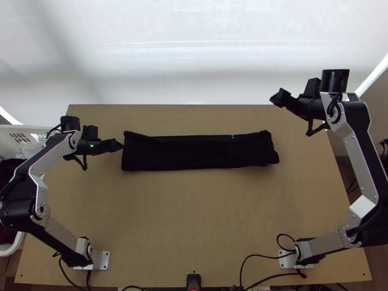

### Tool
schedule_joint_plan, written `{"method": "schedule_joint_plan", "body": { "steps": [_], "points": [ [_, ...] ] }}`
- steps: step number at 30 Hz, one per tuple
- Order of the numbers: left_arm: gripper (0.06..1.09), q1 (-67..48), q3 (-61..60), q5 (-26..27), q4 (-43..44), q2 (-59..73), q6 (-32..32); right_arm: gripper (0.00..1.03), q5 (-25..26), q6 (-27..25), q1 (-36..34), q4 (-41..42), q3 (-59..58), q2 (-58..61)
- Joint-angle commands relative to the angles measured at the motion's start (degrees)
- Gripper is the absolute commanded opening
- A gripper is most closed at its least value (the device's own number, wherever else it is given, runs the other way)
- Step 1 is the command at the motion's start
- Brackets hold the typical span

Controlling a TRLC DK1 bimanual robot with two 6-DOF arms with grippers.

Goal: Fold the t-shirt

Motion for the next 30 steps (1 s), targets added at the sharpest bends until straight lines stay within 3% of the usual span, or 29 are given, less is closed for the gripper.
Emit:
{"method": "schedule_joint_plan", "body": {
  "steps": [1,23,25,30],
  "points": [
    [0.94,-0.4,-0.9,1.0,0.6,2.0,0.2,0.99,-0.6,1.4,-0.1,0.6,-1.1,-2.1],
    [0.91,-6.8,-1.6,0.4,4.2,6.3,-3.6,0.99,-0.6,2.1,0.0,1.9,-1.5,-2.6],
    [0.77,-7.7,-2.0,0.3,4.3,6.0,-4.0,0.99,-0.6,2.1,0.0,1.9,-1.6,-2.7],
    [0.19,-7.6,-2.4,-0.2,5.5,5.4,-4.8,0.99,-0.6,2.3,0.1,2.3,-1.6,-3.0]
  ]
}}
